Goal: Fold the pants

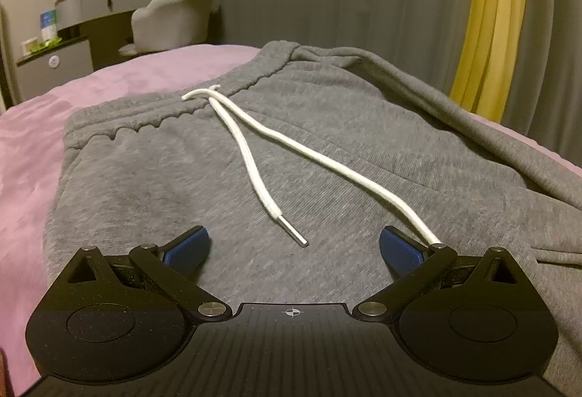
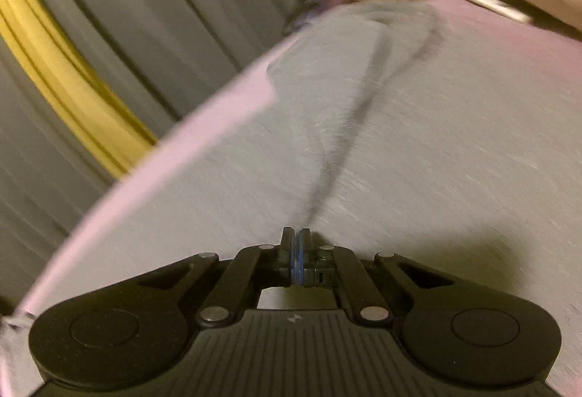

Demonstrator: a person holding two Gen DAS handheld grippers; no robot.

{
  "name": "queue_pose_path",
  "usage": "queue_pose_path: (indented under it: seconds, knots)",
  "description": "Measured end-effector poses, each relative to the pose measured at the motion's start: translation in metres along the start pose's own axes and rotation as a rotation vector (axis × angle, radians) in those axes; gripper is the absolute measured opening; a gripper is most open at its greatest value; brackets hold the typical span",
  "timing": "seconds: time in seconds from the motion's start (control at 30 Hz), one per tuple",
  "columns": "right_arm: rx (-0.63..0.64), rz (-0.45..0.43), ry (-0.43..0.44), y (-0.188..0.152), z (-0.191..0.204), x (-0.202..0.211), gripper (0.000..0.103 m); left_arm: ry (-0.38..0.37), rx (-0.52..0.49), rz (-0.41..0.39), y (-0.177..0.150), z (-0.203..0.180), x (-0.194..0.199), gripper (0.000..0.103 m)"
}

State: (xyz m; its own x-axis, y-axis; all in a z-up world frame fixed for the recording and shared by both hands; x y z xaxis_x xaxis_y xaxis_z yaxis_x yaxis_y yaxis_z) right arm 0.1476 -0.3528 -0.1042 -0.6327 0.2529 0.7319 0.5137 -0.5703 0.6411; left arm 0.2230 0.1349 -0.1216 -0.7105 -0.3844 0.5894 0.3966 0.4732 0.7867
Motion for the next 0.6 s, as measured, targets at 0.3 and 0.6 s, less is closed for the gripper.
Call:
queue_pose_path:
  seconds: [0.3, 0.6]
  knots:
    - [0.654, -0.264, -0.301, 0.060, 0.058, -0.013, 0.044, 0.003, -0.001, -0.016, -0.001, -0.001, 0.001, 0.103]
    - [0.724, -0.100, -0.437, 0.071, 0.036, -0.086, 0.007, 0.000, 0.001, -0.024, -0.002, 0.000, 0.000, 0.103]
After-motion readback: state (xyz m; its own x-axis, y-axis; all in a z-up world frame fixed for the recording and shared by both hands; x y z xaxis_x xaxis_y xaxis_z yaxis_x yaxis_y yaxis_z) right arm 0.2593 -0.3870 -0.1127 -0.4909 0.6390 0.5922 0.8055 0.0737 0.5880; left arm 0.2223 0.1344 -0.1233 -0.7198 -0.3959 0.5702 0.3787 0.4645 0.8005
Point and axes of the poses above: each gripper's, at about its wrist camera, not at the fingertips, and x roughly against the way its jaws point, z to its left, y to its top, the point moved 9 cm from there along -x, roughly the way its jaws point, and after that the axes turned 11 degrees about x, right-handed, at the moved point
